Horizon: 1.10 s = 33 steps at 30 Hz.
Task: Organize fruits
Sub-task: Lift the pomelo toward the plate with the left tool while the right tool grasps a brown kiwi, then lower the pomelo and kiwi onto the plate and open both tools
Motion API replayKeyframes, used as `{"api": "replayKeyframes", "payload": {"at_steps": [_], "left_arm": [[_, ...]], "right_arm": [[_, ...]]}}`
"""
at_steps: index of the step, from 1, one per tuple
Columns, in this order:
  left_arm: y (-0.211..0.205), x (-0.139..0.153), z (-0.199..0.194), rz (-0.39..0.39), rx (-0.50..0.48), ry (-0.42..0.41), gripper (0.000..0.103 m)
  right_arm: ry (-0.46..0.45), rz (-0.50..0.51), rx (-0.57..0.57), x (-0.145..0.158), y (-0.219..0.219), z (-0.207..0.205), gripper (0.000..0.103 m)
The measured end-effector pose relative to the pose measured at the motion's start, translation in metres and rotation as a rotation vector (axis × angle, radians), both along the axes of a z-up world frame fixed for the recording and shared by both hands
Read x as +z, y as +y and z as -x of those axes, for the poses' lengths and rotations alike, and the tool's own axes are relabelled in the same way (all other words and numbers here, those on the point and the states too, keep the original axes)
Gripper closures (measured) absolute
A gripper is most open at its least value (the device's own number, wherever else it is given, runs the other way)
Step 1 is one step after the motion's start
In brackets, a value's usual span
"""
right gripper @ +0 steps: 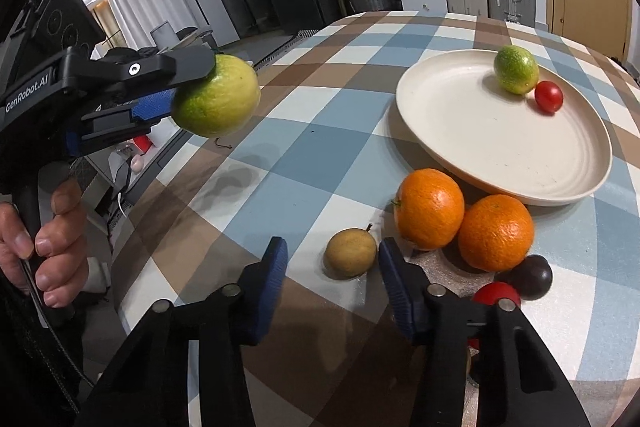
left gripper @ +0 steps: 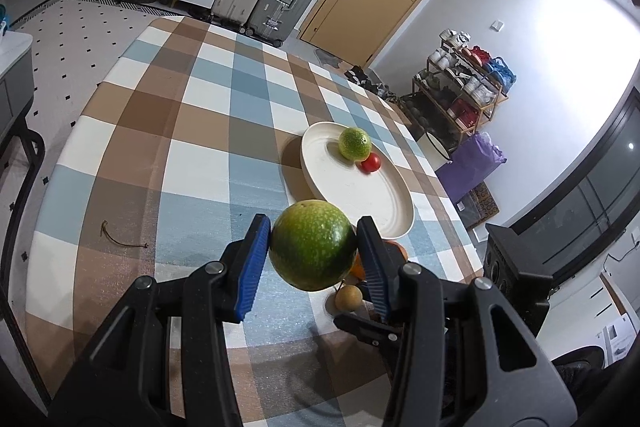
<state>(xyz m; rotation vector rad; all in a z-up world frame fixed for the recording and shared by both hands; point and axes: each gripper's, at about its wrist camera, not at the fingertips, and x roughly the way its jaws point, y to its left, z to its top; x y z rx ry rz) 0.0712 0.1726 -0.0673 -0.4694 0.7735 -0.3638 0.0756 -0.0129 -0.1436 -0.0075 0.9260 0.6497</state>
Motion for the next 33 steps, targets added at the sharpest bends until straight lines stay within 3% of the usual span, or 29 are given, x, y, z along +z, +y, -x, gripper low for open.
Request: {"api": "replayKeyframes", "payload": {"at_steps": [3, 10, 19, 24, 33], "left_arm": [[-0.001, -0.001, -0.001, 0.003, -0.008, 0.000, 0.061], [-0.003, -0.003, 0.000, 0.002, 0.002, 0.002, 0.061], [-0.012, 0.001, -0.003, -0.007, -0.023, -0.002, 0.061], [-0.027, 0.007, -0.013, -0.005, -0.046, -0.003, 0.061], [-0.067, 0.023, -0.051, -0.026, -0.101, -0.010, 0.061]], "right_arm": [[-0.018, 0.016, 0.003, -0.001, 0.003, 0.002, 0.077], [-0.028, 0.005, -0.003, -0.002, 0.001, 0.003, 0.077], [-0.077, -0.098, 0.022, 0.020, -0.011, 0.011, 0.077], [-0.142, -0.128, -0.026, 0.038, -0.029, 0.011, 0.077], [-0.169, -0.213, -0.099, 0.064, -0.074, -0.008, 0.077]]}}
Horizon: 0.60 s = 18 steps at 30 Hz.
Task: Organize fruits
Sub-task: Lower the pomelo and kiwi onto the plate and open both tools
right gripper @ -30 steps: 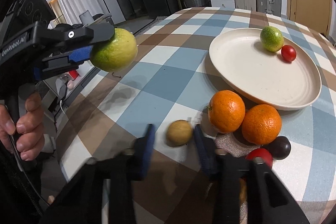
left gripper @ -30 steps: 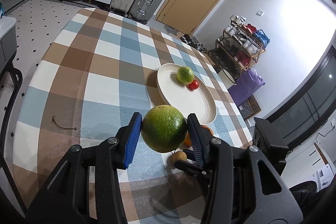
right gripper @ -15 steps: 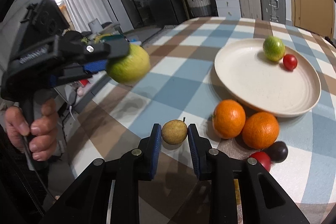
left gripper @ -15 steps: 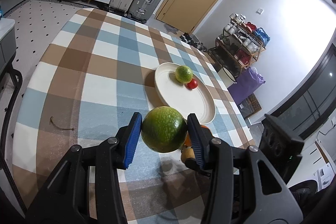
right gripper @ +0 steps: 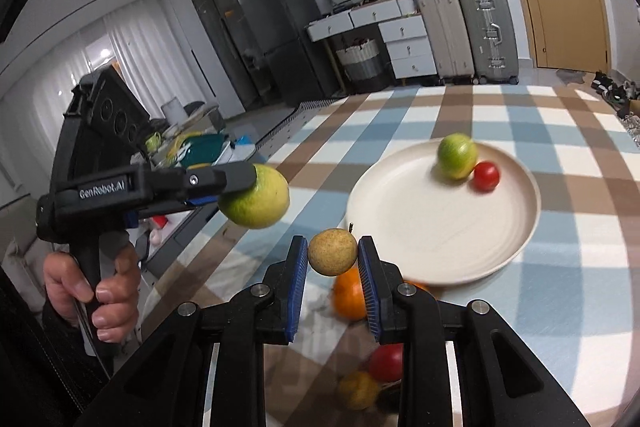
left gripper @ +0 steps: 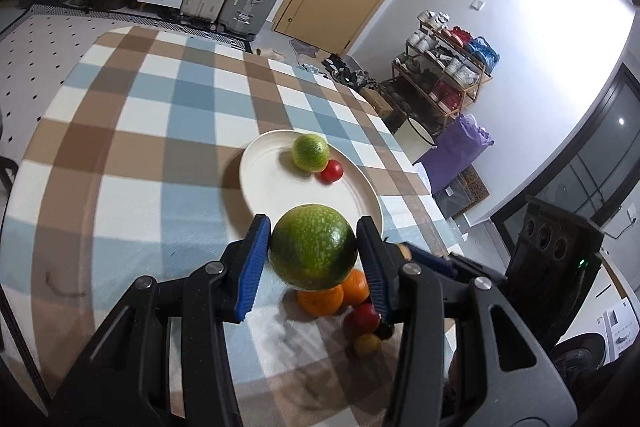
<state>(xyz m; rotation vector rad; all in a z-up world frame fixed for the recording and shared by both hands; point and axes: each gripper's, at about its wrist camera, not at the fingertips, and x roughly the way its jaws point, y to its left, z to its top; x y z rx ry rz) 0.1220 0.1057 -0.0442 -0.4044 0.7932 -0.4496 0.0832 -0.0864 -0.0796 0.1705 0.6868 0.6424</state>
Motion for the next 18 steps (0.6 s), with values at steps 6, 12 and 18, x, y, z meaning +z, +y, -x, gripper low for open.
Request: {"api": "replayKeyframes", "payload": {"at_steps": [6, 12, 18], "left_arm": [[-0.021, 0.000, -0.034, -0.005, -0.030, 0.025, 0.061], [-0.040, -0.005, -0.066, -0.023, -0.050, 0.048, 0.061], [-0.053, -0.015, -0.094, -0.056, -0.062, 0.081, 0.061]], "right_arm": [[0.006, -0.014, -0.024, 0.008, -0.021, -0.025, 0.077], [0.038, -0.018, -0.022, 0.006, -0.030, -0.056, 0.077], [0.063, -0.021, -0.007, -0.003, -0.032, -0.087, 0.077]]}}
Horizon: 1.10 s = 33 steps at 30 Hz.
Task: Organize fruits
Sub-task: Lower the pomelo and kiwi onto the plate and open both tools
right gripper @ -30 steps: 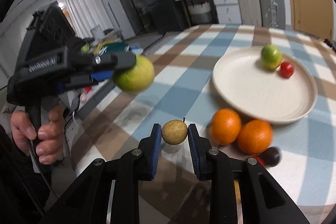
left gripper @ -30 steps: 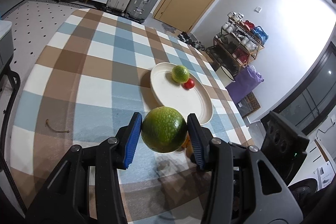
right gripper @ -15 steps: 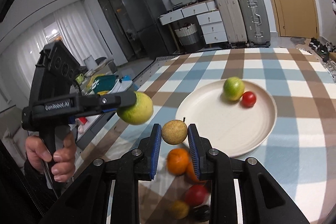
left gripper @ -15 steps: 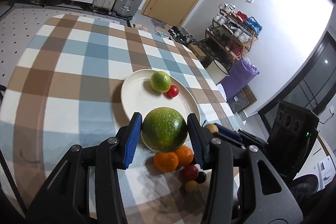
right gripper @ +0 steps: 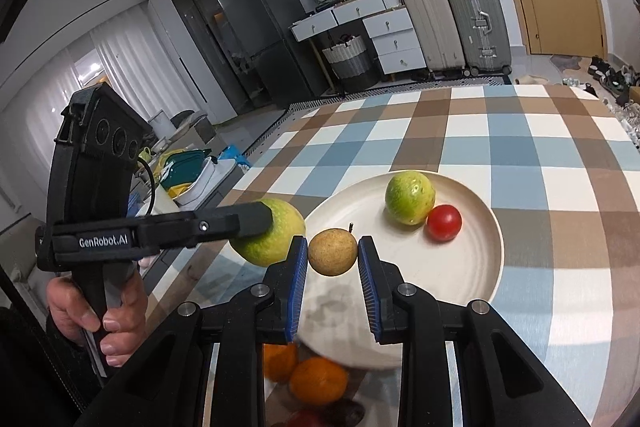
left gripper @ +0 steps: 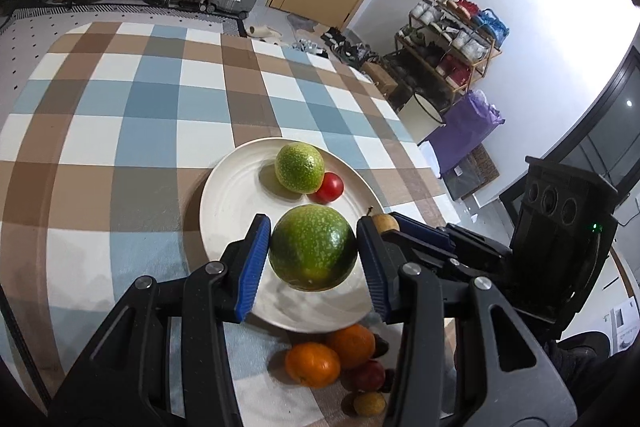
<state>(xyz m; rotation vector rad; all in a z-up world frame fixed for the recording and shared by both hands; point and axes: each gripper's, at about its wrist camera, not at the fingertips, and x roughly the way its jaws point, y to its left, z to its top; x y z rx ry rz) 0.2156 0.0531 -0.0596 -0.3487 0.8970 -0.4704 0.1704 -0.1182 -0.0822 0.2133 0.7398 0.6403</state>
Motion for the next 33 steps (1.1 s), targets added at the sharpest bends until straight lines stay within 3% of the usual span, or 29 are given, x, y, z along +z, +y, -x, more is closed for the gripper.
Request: {"api": "replayKeyframes", "payload": {"at_steps": [13, 29, 32, 33], "left_arm": [[-0.020, -0.016, -0.050, -0.030, -0.023, 0.048, 0.061], [-0.024, -0.043, -0.081, -0.019, -0.022, 0.117, 0.061], [-0.020, -0.039, -0.080, -0.003, -0.013, 0.106, 0.061], [-0.019, -0.037, -0.080, -0.005, -0.010, 0.104, 0.059]], "right_arm": [[0.057, -0.010, 0.021, -0.018, -0.010, -0.051, 0.077], [0.083, -0.003, 0.025, -0.037, -0.014, -0.072, 0.076], [0.065, -0.006, 0.024, -0.034, -0.016, -0.069, 0.068], [0.058, -0.003, 0.020, -0.032, -0.017, -0.068, 0.060]]}}
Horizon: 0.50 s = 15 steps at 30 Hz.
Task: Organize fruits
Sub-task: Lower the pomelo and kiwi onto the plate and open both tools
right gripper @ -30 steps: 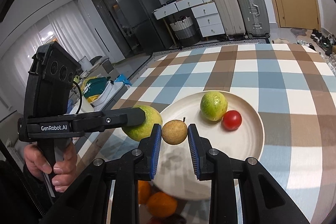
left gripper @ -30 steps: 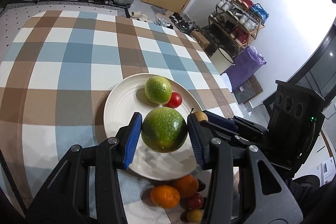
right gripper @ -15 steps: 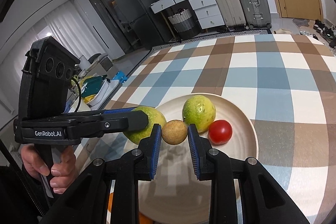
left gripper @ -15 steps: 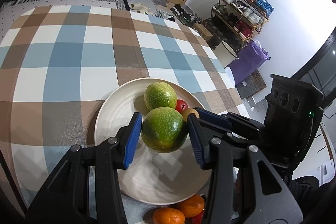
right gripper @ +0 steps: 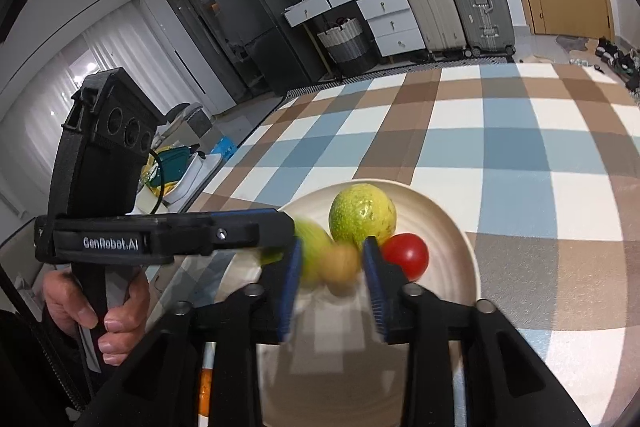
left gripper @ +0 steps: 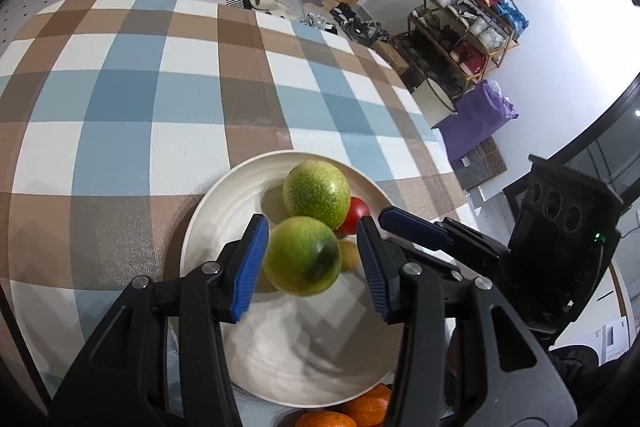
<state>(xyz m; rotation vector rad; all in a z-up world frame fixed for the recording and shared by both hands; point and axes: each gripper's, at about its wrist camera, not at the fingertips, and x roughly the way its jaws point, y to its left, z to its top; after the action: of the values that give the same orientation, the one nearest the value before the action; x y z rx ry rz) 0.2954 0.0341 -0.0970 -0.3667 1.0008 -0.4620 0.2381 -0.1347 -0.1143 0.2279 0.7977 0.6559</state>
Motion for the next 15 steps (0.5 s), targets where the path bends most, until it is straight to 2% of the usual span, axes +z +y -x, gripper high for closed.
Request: {"api": "replayKeyframes", "payload": {"at_steps": [1, 15], "left_arm": [[0.001, 0.002, 0.001, -0.005, 0.007, -0.004, 0.059], [0.019, 0.020, 0.043, -0.047, 0.065, -0.041, 0.056]], "right_arm": [[-0.006, -0.009, -0.001, 0.002, -0.002, 0.002, 0.057], [-0.051, -0.066, -0.055, 0.026, -0.023, 0.028, 0.055]]}}
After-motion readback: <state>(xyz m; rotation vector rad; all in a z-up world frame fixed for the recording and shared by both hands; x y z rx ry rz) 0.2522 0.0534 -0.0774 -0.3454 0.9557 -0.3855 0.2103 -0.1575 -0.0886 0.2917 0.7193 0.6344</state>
